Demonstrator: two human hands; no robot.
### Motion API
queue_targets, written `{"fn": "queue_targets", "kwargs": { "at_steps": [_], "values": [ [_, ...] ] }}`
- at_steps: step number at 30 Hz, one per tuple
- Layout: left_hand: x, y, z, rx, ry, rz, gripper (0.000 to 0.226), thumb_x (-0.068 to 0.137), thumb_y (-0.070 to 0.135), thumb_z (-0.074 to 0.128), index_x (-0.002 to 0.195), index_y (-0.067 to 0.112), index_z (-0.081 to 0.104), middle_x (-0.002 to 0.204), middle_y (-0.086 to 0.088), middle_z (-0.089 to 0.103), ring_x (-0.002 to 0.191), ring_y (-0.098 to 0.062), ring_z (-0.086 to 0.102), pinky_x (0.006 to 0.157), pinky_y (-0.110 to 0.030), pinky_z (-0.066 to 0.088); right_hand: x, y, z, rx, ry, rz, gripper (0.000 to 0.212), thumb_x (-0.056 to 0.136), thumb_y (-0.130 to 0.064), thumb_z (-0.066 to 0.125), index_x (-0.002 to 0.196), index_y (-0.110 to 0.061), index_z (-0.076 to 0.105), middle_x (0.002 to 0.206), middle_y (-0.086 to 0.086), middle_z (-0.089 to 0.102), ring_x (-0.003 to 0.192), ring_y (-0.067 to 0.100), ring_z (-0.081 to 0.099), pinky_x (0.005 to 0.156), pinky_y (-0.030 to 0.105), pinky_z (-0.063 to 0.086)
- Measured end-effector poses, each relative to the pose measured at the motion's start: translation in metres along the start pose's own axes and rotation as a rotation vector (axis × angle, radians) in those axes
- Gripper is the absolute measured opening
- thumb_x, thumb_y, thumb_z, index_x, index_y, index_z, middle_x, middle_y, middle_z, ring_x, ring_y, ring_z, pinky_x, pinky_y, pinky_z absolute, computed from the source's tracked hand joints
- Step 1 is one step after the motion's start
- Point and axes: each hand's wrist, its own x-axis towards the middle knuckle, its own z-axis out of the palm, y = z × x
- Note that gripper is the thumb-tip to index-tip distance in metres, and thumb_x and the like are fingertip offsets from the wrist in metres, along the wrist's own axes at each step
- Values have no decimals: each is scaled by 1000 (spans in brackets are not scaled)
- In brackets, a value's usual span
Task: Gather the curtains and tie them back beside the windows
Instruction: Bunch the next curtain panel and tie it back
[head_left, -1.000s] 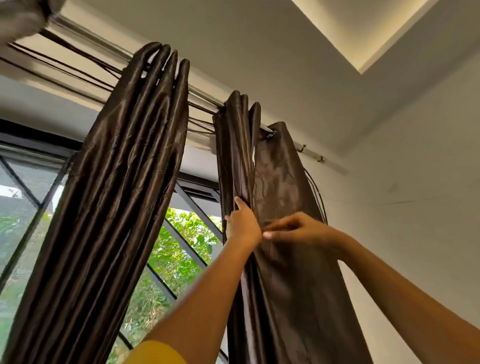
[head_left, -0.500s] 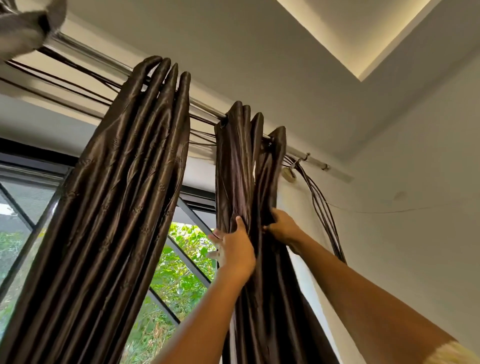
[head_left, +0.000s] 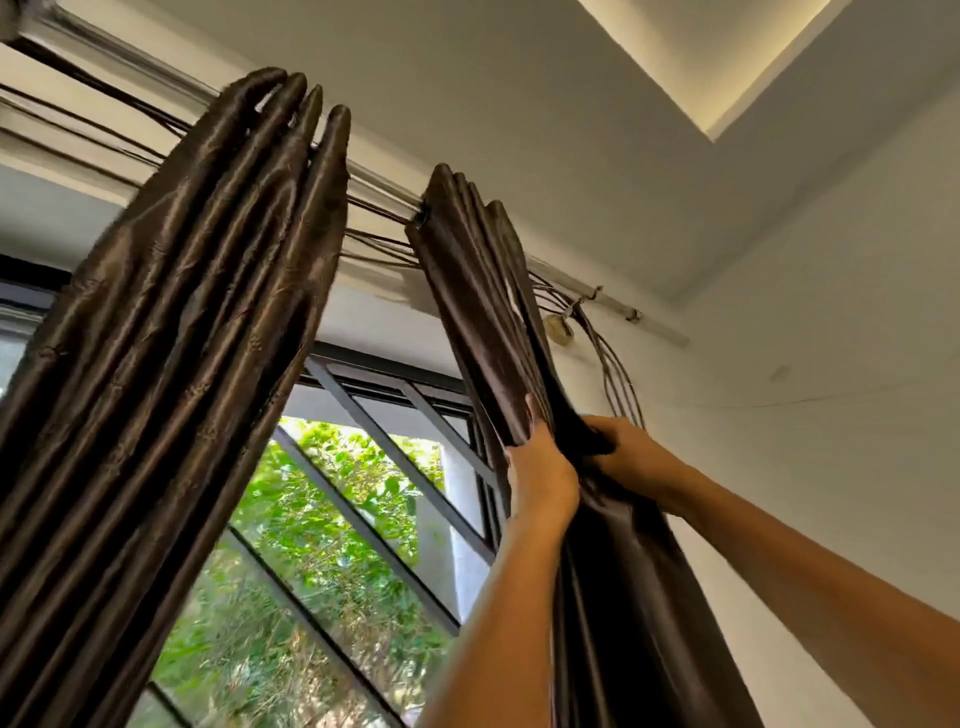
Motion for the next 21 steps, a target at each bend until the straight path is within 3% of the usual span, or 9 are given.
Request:
{"fn": "queue_targets", "kwargs": {
  "at_steps": [3, 7, 11, 14, 17, 21],
  "values": [
    [-4, 8, 15, -34, -23, -10, 65, 92, -1, 33, 150, 20, 13, 138, -34, 37, 121, -42, 46, 98, -40, 40, -9, 9, 6, 18, -20, -44, 38, 84, 5, 59, 115, -15, 64, 108, 5, 69, 99, 15, 63, 86, 23, 49],
    [-31, -6, 13, -35, -37, 11, 73, 91, -4, 35, 151, 25, 6, 137, -25, 44, 118, -35, 50, 90, -30, 41, -34, 20, 32, 111, -27, -73, 54, 81, 8, 61, 131, -13, 56, 120, 6, 66, 111, 16, 62, 100, 34, 48],
    [-80, -34, 18, -45, -33, -15, 83, 90, -2, 35, 143, 48, -4, 131, -21, 51, 114, -32, 55, 95, -35, 45, -82, 24, 62, 208, -63, -50, 62, 81, 8, 62, 136, -18, 49, 125, 1, 63, 115, 11, 59, 99, 22, 46],
    [-131, -52, 22, -9, -60, -17, 89, 86, -5, 35, 140, 48, -12, 126, -20, 55, 113, -32, 55, 95, -40, 45, -133, 21, 82, 237, -87, -45, 68, 83, 4, 63, 141, -22, 40, 122, -15, 56, 113, -4, 53, 91, 4, 39],
    [-187, -65, 23, 14, -83, -60, 94, 82, -6, 38, 142, 45, -14, 111, -19, 60, 102, -34, 59, 87, -41, 48, -189, 21, 102, 277, -124, 14, 54, 83, 2, 63, 130, -21, 52, 111, -18, 62, 103, -8, 59, 89, 9, 45],
    [-265, -82, 28, 23, -166, -128, 101, 83, -8, 42, 134, 50, -23, 101, -19, 61, 95, -33, 60, 84, -44, 49, -264, 22, 124, 262, -189, 139, 37, 83, 4, 63, 116, -14, 60, 103, -8, 66, 99, 6, 63, 80, 11, 47]
  ]
}}
